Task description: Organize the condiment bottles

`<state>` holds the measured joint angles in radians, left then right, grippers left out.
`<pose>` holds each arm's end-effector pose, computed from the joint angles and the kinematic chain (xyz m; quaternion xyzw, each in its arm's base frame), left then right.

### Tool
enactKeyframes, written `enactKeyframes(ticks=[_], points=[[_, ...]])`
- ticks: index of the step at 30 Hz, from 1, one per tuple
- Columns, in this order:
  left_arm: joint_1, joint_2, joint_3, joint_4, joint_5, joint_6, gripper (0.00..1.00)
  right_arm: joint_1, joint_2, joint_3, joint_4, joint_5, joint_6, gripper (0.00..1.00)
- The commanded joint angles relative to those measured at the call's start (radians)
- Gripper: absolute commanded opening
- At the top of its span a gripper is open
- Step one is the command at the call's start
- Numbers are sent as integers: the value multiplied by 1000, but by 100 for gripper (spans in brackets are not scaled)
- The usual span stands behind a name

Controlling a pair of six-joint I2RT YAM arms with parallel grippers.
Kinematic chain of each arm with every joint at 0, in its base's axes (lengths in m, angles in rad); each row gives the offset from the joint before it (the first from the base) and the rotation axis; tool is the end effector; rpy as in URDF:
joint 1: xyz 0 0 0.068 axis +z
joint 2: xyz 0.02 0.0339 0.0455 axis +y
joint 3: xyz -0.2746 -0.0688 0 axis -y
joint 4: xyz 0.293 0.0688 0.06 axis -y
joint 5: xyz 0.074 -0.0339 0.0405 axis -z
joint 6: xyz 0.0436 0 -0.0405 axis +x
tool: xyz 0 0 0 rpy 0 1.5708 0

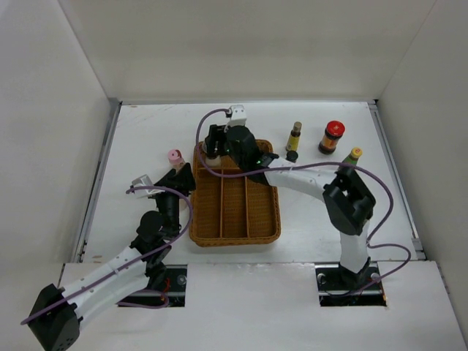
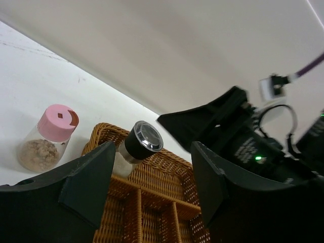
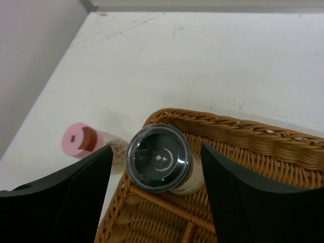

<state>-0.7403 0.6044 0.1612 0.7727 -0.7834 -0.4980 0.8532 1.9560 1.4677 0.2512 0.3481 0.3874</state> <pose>0.1564 -0.1012 0.2320 -0.2433 0.5711 -0.2555 0.7412 0.3544 0.3834 0.2565 -0.0744 0.7777 0.2434 0.5748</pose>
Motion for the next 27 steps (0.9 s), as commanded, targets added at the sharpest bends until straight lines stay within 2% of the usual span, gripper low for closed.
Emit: enactKeyframes(ticks=[1,3,5,7,10,13,16,20,23,27], points=[[5,-11,1,30,0,-4,61,13,-149,-36,111,-1,-19,70],[5,-11,1,28,-1,-4,61,13,-204,-75,125,-4,-24,59],[6,-6,4,27,-1,-4,61,8,-268,-127,137,-4,-30,34],[9,6,9,23,-2,-2,61,-3,-333,-180,132,-4,-24,16],[11,44,30,5,-5,-2,60,-9,-426,-272,114,2,-21,8],[15,81,70,-48,-17,-8,60,-19,-505,-375,93,23,-19,8],[17,107,100,-82,-17,-19,59,-56,-597,-487,18,119,-16,9],[14,139,110,-79,-5,-40,59,-122,-684,-614,-96,231,4,15],[17,181,121,-81,1,-50,59,-157,-723,-700,-133,305,33,31],[19,196,120,-69,15,-56,59,-207,-727,-741,-167,315,57,53]])
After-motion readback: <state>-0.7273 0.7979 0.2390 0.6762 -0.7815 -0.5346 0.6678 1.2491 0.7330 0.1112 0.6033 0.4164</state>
